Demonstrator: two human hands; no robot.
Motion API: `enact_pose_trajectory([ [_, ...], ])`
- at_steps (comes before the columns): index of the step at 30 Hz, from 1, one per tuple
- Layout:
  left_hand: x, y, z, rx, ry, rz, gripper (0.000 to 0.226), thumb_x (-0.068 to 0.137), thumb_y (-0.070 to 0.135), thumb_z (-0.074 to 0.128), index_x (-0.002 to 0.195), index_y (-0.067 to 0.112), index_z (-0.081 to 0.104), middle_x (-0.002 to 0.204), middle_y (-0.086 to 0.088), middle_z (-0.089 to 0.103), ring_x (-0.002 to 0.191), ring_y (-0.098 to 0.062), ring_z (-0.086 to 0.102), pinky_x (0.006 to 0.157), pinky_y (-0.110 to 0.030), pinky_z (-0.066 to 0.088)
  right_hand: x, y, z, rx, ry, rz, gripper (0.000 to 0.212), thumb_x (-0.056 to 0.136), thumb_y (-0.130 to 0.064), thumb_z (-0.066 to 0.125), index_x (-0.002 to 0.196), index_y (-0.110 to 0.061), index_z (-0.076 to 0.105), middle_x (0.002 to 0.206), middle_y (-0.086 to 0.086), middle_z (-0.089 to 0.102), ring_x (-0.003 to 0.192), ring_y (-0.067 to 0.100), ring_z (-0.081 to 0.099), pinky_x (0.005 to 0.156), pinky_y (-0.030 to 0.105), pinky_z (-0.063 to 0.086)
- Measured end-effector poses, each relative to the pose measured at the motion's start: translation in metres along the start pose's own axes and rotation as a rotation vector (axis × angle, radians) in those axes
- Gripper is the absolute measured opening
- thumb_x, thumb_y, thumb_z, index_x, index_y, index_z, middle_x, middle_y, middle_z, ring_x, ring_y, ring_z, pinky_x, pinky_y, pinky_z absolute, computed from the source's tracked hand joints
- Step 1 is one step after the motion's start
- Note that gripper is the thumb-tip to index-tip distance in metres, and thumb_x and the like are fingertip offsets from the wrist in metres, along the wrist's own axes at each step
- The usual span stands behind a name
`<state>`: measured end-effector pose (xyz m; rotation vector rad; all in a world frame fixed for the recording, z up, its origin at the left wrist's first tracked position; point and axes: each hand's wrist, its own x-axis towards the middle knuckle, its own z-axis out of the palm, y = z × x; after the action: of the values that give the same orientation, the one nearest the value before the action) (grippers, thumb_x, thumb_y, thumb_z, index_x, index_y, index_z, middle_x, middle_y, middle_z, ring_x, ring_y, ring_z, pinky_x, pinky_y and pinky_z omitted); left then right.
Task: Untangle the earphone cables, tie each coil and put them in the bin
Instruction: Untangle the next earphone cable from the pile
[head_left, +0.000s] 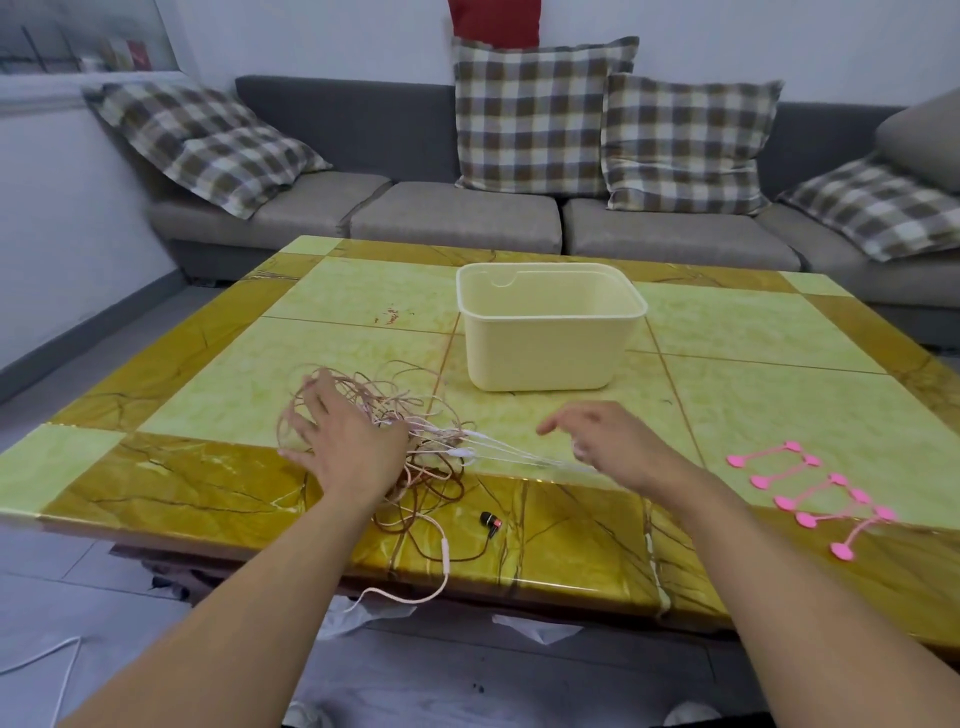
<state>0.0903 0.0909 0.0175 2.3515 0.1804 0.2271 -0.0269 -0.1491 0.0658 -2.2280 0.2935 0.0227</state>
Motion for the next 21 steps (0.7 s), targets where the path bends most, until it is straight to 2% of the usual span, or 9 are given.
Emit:
enact_pose_trajectory([
  [1, -0.002, 0.0, 0.001, 0.005, -0.016, 0.016, 0.102, 0.081, 0.031, 0.075, 0.159, 0.02, 0.01, 0.168, -0.007, 0.016, 0.155, -0.035, -0.003, 0.118, -0.067, -0.006, 0.001, 0.004, 0.006, -0.174, -0.034, 0.03, 0.03, 0.096, -0.057, 0.052, 0.108, -0.038, 0.071, 0.082, -0.022, 0.06, 0.075, 0.002, 0.058, 0.069, 0.027, 0.045],
  [3, -0.004, -0.001, 0.001, 0.023, -0.028, 0.055, 0.086, 0.081, 0.03, 0.069, 0.154, 0.023, 0.025, 0.16, -0.005, 0.036, 0.156, -0.031, 0.003, 0.118, -0.066, -0.01, 0.002, 0.01, 0.019, -0.376, -0.07, 0.061, 0.043, 0.083, -0.07, 0.062, 0.116, -0.043, 0.068, 0.082, -0.021, 0.057, 0.083, 0.005, 0.062, 0.072, 0.031, 0.047],
  [6, -0.006, -0.003, -0.003, 0.035, -0.014, 0.098, 0.047, 0.081, 0.033, 0.067, 0.126, 0.029, 0.054, 0.129, 0.007, 0.06, 0.147, -0.027, 0.029, 0.119, -0.065, -0.009, 0.006, 0.008, 0.033, -0.413, -0.009, 0.027, 0.041, 0.084, -0.06, 0.069, 0.12, -0.041, 0.067, 0.08, -0.015, 0.06, 0.08, 0.006, 0.061, 0.069, 0.029, 0.048],
  [9, -0.009, 0.001, -0.01, -0.014, 0.05, 0.113, 0.017, 0.081, 0.03, 0.068, 0.096, 0.03, 0.059, 0.104, 0.011, 0.062, 0.131, -0.026, 0.043, 0.12, -0.061, -0.008, 0.01, -0.002, 0.044, -0.404, 0.118, -0.126, 0.039, 0.084, -0.051, 0.075, 0.119, -0.039, 0.066, 0.092, -0.014, 0.059, 0.086, 0.006, 0.055, 0.073, 0.03, 0.047],
  [12, -0.011, 0.005, -0.014, -0.031, 0.16, 0.155, 0.014, 0.083, 0.027, 0.069, 0.09, 0.03, 0.058, 0.105, 0.012, 0.056, 0.129, -0.026, 0.043, 0.122, -0.057, -0.005, 0.015, -0.015, 0.063, -0.314, 0.078, -0.248, 0.038, 0.084, -0.049, 0.076, 0.119, -0.039, 0.066, 0.1, -0.017, 0.058, 0.094, 0.004, 0.051, 0.087, 0.032, 0.049],
  [14, -0.01, 0.004, -0.016, -0.057, 0.207, 0.221, 0.015, 0.084, 0.02, 0.069, 0.091, 0.029, 0.059, 0.105, 0.011, 0.053, 0.127, -0.025, 0.045, 0.124, -0.054, 0.006, 0.017, -0.019, 0.077, -0.332, 0.02, -0.24, 0.042, 0.087, -0.051, 0.073, 0.126, -0.039, 0.064, 0.11, -0.016, 0.061, 0.105, 0.007, 0.053, 0.093, 0.034, 0.049],
  [17, -0.011, 0.001, -0.016, -0.158, 0.102, 0.335, 0.013, 0.084, 0.015, 0.068, 0.088, 0.027, 0.063, 0.09, 0.015, 0.059, 0.103, -0.019, 0.057, 0.096, -0.04, 0.045, 0.022, -0.016, 0.094, -0.449, 0.01, -0.213, 0.044, 0.093, -0.047, 0.067, 0.134, -0.035, 0.06, 0.118, -0.007, 0.067, 0.115, 0.018, 0.058, 0.092, 0.037, 0.051],
  [19, -0.013, -0.001, -0.013, -0.15, -0.047, 0.396, 0.01, 0.084, 0.021, 0.069, 0.085, 0.03, 0.064, 0.082, 0.017, 0.063, 0.083, -0.009, 0.061, 0.071, -0.028, 0.046, 0.025, -0.017, 0.099, -0.465, 0.027, -0.196, 0.04, 0.094, -0.049, 0.064, 0.132, -0.037, 0.059, 0.11, -0.004, 0.07, 0.108, 0.022, 0.062, 0.083, 0.035, 0.05],
  [21, -0.016, -0.003, -0.009, -0.081, -0.139, 0.422, 0.006, 0.084, 0.031, 0.071, 0.088, 0.031, 0.066, 0.082, 0.018, 0.065, 0.077, -0.003, 0.06, 0.065, -0.027, 0.046, 0.026, -0.02, 0.102, -0.458, 0.052, -0.196, 0.04, 0.096, -0.05, 0.061, 0.133, -0.04, 0.052, 0.102, -0.002, 0.071, 0.1, 0.024, 0.064, 0.076, 0.035, 0.048],
])
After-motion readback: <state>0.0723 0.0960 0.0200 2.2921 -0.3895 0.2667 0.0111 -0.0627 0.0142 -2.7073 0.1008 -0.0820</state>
